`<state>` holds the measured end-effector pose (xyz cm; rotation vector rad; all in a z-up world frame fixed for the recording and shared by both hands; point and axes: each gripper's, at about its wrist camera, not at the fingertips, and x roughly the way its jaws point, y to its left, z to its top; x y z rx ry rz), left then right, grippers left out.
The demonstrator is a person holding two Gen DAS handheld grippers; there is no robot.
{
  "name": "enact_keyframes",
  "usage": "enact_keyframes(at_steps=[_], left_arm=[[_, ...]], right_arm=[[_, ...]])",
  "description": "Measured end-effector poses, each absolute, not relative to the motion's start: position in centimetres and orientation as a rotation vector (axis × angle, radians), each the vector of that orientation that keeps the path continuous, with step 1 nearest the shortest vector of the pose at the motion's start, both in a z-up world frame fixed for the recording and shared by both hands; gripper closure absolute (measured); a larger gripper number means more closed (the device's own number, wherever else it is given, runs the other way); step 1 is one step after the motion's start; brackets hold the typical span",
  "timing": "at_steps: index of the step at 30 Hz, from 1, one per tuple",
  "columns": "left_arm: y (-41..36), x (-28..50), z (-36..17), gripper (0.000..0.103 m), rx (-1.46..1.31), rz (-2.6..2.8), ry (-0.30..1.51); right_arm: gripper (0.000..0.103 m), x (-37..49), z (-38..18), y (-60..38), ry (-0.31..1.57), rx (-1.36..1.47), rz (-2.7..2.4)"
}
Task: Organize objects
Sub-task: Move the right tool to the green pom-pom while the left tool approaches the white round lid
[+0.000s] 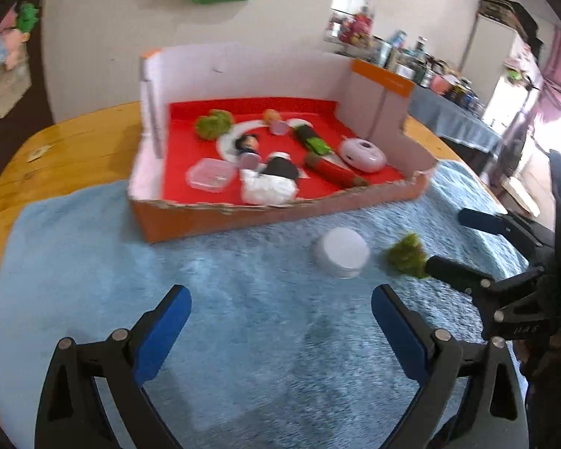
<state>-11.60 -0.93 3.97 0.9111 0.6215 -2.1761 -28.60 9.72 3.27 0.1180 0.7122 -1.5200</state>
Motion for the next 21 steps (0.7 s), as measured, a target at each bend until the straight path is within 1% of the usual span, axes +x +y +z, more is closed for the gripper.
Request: enact_keyframes(at_steps=[2,5,9,15,17,19,21], left_arm=[[-1.0,-12.2,3.8,0.017,0.933,-2.201,0.624],[-1.1,-13.3,3.3,0.022,0.991,-2.245,0.599],[-1.0,-14.4,3.2,0.024,1.042,-2.283,0.534],[-2.0,-15.5,3.1,0.024,1.084,-2.297,0.507],[-2.3,-16.0,3.0,0.031,1.107,-2.306,0.499],[-2.4,-16.4,2.9,0.031,1.128,-2.312,0.480],[-2.4,-16.8,2.9,0.031,1.141,-2.318,0.460]], right_arm=[[0.009,-28.6,3.0,9.7,0.737,0.120,-1.449],[0.009,-28.2,2.5,9.6,0.761,0.101,-1.387],[0.009,-27.6,2.2,9.6,0.814,0.061,-1.316],[0.009,-26.6,2.2,8.7,0.860,0.056,-1.270],[0.011,-26.3,2.1,8.4,0.870,0.052,-1.259],[0.019,-26.2,2.0,8.1,0.877,0.059,-1.247],[0.022,-25.9,1.8,7.9,0.887,0.057,-1.255]])
